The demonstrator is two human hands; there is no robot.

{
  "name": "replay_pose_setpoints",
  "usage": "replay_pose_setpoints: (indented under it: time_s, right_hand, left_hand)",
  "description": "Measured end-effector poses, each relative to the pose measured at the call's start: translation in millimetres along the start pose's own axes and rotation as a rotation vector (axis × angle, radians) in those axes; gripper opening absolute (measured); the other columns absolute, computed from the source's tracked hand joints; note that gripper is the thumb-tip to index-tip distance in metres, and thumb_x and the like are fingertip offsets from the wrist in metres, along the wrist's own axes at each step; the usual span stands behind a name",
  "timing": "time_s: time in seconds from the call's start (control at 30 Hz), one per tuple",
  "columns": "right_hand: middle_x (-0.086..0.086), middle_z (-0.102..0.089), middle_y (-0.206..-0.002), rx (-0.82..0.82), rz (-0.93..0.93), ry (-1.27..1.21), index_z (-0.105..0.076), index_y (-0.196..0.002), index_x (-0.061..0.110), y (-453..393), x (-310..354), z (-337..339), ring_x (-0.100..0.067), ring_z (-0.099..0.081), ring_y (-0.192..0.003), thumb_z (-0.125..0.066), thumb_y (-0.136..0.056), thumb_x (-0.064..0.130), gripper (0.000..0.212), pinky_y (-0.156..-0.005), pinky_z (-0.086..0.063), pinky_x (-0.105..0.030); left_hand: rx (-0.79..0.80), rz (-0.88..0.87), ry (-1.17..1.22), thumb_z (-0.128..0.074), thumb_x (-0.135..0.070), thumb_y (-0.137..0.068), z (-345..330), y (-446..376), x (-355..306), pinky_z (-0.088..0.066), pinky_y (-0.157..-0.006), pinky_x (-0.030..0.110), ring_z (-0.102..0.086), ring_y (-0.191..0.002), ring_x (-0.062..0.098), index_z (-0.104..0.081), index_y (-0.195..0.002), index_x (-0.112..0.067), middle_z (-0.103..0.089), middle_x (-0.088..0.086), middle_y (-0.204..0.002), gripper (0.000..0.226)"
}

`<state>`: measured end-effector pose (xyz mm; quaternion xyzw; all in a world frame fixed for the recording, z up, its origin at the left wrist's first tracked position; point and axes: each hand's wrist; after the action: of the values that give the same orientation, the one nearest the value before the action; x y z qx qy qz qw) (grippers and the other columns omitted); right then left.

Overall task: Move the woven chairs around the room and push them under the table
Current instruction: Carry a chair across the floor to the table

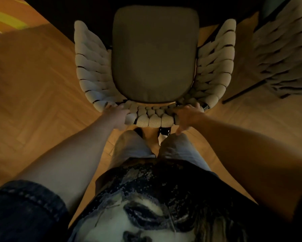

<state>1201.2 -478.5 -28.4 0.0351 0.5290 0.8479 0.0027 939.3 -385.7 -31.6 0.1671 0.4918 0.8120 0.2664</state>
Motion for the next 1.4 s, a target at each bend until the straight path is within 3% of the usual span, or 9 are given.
replay_pose_setpoints:
  time_s: [0.1, 0.2, 0.33, 0.63, 0.93, 1.2, 1.4]
  right_hand:
    - [-0.001, -0.048, -0.15, 0.026, -0.072, 0.029, -0.034, -0.154, 0.035, -3, 6, 1, -0.03, -0.038, -0.144, -0.08, -0.08, 0.043, 0.088, -0.117, -0.013, -0.064]
    - [-0.002, -0.05, -0.146, 0.023, -0.138, 0.053, -0.034, -0.154, 0.034, 5, 14, 4, -0.031, -0.043, -0.139, -0.073, -0.087, 0.032, 0.077, -0.115, -0.021, -0.063]
    - [0.0, -0.049, -0.148, -0.012, -0.182, 0.096, -0.027, -0.156, 0.038, 13, 23, 1, -0.031, -0.046, -0.138, -0.064, -0.094, 0.034, 0.073, -0.114, -0.023, -0.063]
    - [0.002, -0.056, -0.141, 0.002, -0.281, -0.09, -0.043, -0.148, 0.036, 32, 72, -43, -0.029, -0.047, -0.138, -0.063, -0.094, 0.033, 0.058, -0.115, -0.017, -0.068]
    - [0.001, -0.065, -0.118, 0.0, -0.395, -0.36, -0.052, -0.14, 0.034, 61, 133, -113, -0.027, -0.056, -0.123, -0.067, -0.091, 0.029, 0.051, -0.113, -0.017, -0.067]
    - [0.002, -0.064, -0.117, -0.023, -0.469, -0.561, -0.051, -0.139, 0.035, 89, 188, -186, -0.026, -0.057, -0.121, -0.067, -0.091, 0.03, 0.051, -0.111, -0.02, -0.067]
    - [0.003, -0.05, -0.095, -0.058, -0.546, -0.746, -0.05, -0.137, 0.036, 106, 222, -225, -0.026, -0.058, -0.116, -0.062, -0.093, 0.02, 0.048, -0.11, -0.021, -0.066]
  left_hand:
    - [-0.025, -0.009, -0.221, -0.064, -0.023, -0.089, 1, -6, 12, -0.001, -0.122, 0.059, -0.031, -0.143, 0.027, -0.039, -0.149, -0.033, -0.044, 0.002, -0.147, 0.065]
    - [-0.026, -0.062, -0.279, -0.061, -0.025, -0.09, 4, -14, 24, -0.007, -0.121, 0.062, -0.035, -0.139, 0.027, -0.038, -0.148, -0.038, -0.048, 0.0, -0.142, 0.064]
    - [-0.062, -0.128, -0.29, -0.059, -0.025, -0.09, 5, -11, 31, -0.03, -0.11, 0.056, -0.04, -0.133, 0.027, -0.044, -0.144, -0.041, -0.053, -0.004, -0.141, 0.058]
    - [-0.049, -0.237, -0.465, -0.061, -0.027, -0.089, -4, -2, 51, -0.03, -0.103, 0.053, -0.033, -0.136, 0.029, -0.039, -0.147, -0.041, -0.052, -0.002, -0.143, 0.064]
    - [-0.078, -0.348, -0.776, -0.059, -0.036, -0.089, -16, 16, 47, -0.034, -0.1, 0.049, -0.037, -0.132, 0.029, -0.036, -0.147, -0.043, -0.052, -0.002, -0.139, 0.063]
    - [-0.071, -0.457, -0.953, -0.057, -0.035, -0.089, -51, 29, 26, -0.036, -0.096, 0.049, -0.04, -0.128, 0.03, -0.036, -0.146, -0.045, -0.052, -0.002, -0.139, 0.062]
    - [-0.082, -0.558, -1.086, -0.057, -0.038, -0.088, -60, 32, 3, -0.034, -0.096, 0.051, -0.041, -0.127, 0.03, -0.036, -0.146, -0.046, -0.052, -0.001, -0.138, 0.062]
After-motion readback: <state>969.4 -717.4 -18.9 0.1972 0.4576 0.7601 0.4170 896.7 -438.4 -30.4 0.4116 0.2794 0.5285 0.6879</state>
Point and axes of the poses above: each hand's wrist, its own y-axis away from the middle knuckle, its own z-axis out of the back of the hand, x = y × z
